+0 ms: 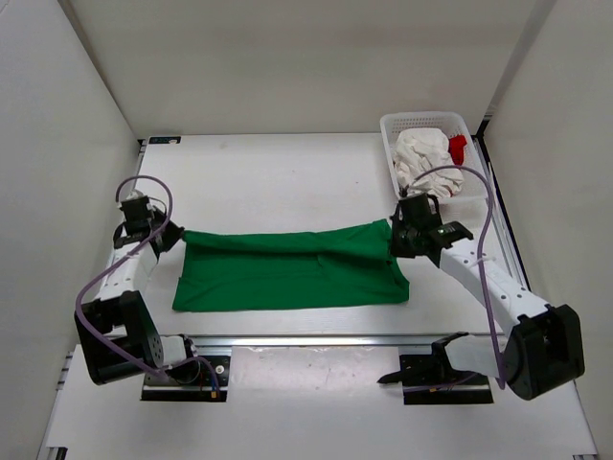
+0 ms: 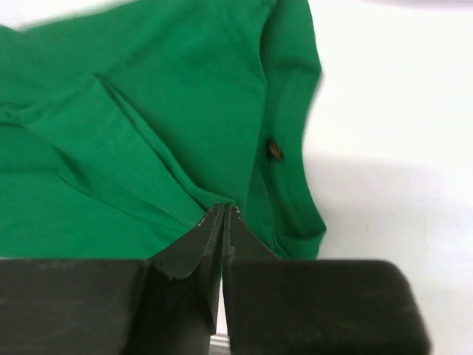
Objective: Fold and stack the t-shirts
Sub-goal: Fold the other side of the tshirt into a rectangle
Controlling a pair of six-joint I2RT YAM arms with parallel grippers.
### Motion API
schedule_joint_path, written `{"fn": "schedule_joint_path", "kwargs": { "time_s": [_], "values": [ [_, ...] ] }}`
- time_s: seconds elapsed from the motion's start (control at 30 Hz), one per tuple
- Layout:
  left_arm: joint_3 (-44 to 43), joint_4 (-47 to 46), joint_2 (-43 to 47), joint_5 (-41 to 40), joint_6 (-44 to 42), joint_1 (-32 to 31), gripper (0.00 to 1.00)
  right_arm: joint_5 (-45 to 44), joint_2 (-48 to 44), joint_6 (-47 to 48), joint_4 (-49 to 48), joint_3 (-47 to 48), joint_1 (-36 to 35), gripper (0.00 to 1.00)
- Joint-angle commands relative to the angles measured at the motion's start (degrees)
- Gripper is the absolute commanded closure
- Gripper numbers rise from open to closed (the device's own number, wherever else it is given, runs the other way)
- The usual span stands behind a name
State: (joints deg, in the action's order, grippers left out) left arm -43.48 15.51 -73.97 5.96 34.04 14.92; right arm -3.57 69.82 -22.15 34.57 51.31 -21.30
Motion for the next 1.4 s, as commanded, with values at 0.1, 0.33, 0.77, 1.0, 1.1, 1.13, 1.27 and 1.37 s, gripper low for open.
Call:
{"fn": "schedule_joint_path", "kwargs": {
  "time_s": [0.1, 0.33, 0.77, 1.0, 1.1, 1.13, 1.27, 1.37],
  "values": [
    [5.4, 0.9, 3.0, 0.0, -0.2, 2.6, 1.00, 2.6, -6.3, -6.6, -3.9, -10.5, 0.0, 1.00],
    [8.9, -1.7, 6.7, 3.3, 4.1, 5.6, 0.68, 5.2, -11.2, -9.8, -8.9, -18.8, 1.0, 0.90],
    [9.3, -9.6, 15.5, -0.9, 7.7, -10.3, 0.62, 5.4, -0.7, -7.3, -23.0, -8.2, -6.8, 1.00],
    [17.9, -18.4, 13.5, -0.2, 11.2, -23.1, 0.64, 7.0, 16.4, -1.9, -28.7, 0.0, -9.9, 0.65],
    [19.3, -20.8, 11.7, 0.2, 11.4, -26.6, 0.64, 7.5, 20.4, -1.8, -29.0, 2.0, -9.4, 0.63],
    [19.7, -21.3, 11.1, 0.0, 11.1, -27.1, 0.64, 8.1, 21.7, -1.9, -29.5, 2.0, -9.7, 0.63],
    [21.6, -22.4, 10.5, 0.1, 10.1, -27.7, 0.66, 7.6, 22.9, -2.3, -30.0, 0.7, -11.1, 0.64],
    [22.6, -22.8, 10.6, -0.9, 9.0, -27.2, 0.66, 7.0, 22.6, -2.5, -30.5, -1.1, -12.0, 0.67]
  ]
}}
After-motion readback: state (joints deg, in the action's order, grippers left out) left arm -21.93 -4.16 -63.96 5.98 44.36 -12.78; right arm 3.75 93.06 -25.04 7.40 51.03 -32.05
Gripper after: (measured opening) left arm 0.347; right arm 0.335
